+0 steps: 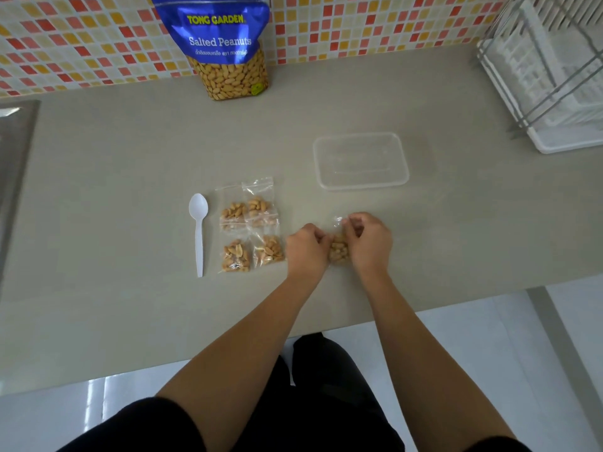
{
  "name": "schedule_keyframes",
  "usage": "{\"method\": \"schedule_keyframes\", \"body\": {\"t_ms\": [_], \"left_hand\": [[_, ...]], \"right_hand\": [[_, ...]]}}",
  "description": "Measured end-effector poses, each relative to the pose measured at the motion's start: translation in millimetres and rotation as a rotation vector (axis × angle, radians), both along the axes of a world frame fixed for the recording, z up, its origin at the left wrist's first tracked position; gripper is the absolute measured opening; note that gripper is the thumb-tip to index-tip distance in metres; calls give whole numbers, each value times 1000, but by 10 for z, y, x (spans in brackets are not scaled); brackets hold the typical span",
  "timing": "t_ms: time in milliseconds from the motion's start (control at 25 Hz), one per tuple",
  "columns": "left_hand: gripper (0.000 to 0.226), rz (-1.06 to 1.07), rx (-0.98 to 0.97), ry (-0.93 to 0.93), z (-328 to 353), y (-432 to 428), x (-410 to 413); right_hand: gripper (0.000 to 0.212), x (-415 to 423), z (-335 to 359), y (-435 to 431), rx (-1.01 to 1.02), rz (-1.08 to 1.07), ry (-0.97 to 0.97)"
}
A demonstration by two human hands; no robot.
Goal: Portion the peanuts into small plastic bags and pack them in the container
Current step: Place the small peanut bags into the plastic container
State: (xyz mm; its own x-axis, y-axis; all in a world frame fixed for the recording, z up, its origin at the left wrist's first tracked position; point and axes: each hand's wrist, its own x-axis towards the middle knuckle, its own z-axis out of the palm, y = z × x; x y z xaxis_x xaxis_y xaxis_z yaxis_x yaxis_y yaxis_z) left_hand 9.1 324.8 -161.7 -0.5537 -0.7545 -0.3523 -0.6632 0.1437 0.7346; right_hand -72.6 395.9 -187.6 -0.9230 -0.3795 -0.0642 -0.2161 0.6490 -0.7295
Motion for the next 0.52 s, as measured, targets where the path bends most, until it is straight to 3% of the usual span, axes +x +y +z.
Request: {"method": "schedule_keyframes", "body": {"t_ms": [160,320,520], "left_hand": [[32,3,-126,32,119,-48,97],[21,37,-363,54,175,-478,423],[43,-154,-655,-51,-143,-721,959]], "right_hand": [[26,3,27,17,-26,-26,127],[15,200,140,-193,-140,107,225],[34,507,47,-711,102,350,111]]}}
